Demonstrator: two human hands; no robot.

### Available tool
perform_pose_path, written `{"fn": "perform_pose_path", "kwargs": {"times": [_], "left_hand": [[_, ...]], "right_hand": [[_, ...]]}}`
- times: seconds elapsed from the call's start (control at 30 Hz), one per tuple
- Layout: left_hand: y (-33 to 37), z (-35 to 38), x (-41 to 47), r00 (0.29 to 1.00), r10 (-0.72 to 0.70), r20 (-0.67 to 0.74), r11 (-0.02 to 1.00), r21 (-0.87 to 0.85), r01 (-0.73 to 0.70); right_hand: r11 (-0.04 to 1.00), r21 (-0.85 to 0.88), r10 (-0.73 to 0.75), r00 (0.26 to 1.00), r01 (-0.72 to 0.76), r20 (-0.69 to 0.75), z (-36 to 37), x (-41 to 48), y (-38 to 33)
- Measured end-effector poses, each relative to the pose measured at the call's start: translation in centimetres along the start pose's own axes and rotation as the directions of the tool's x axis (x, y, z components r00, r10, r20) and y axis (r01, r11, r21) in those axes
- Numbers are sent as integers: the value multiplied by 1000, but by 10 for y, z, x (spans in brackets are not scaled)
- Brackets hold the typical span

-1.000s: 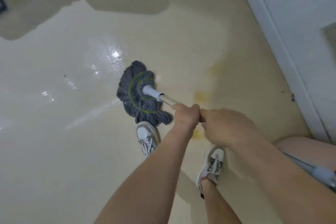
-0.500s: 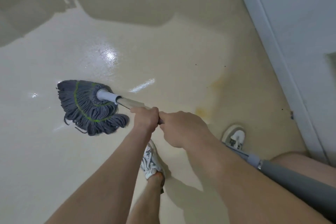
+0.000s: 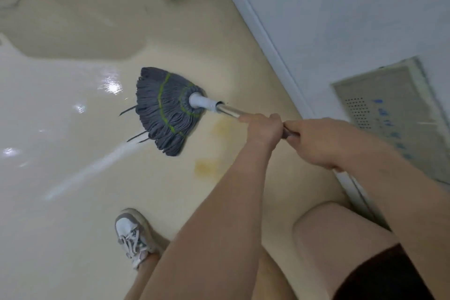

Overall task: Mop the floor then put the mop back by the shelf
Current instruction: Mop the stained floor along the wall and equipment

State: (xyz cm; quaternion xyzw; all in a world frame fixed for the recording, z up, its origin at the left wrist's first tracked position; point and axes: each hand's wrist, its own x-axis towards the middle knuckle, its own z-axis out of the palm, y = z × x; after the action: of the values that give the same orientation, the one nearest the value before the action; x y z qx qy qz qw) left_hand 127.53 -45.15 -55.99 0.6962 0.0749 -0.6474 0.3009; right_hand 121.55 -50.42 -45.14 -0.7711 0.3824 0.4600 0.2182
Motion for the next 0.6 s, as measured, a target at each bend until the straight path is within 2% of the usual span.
{"fn": "perform_pose_path", "kwargs": {"times": [0.03, 0.1, 0.17, 0.27, 0.37, 0.47, 0.6], "left_hand": [[12, 18, -5, 997, 20, 75, 1000, -17, -19], [24, 53, -6, 991, 12, 133, 997, -79, -1], [22, 67, -8, 993, 12, 119, 994, -110, 1], [8, 69, -15, 996, -17, 86, 984, -177, 32], [-21, 45, -23, 998, -52, -32, 979, -201, 45], [-61, 2, -32, 985, -101, -139, 972, -225, 68], [-120, -80, -46, 958, -202, -204, 949, -284, 139]], "right_hand": [[999, 12, 50, 999, -50, -10, -3, -1, 16], [992, 54, 116, 993, -115, -25, -4, -5, 43], [990, 70, 128, 991, -124, -46, 3, -7, 59], [997, 52, 67, 993, -62, -93, 21, -10, 61], [998, 66, -6, 996, 12, -93, 38, -16, 40], [987, 103, -119, 993, 119, -7, 59, -23, -5], [972, 108, -216, 973, 207, 77, 99, -31, -88]]}}
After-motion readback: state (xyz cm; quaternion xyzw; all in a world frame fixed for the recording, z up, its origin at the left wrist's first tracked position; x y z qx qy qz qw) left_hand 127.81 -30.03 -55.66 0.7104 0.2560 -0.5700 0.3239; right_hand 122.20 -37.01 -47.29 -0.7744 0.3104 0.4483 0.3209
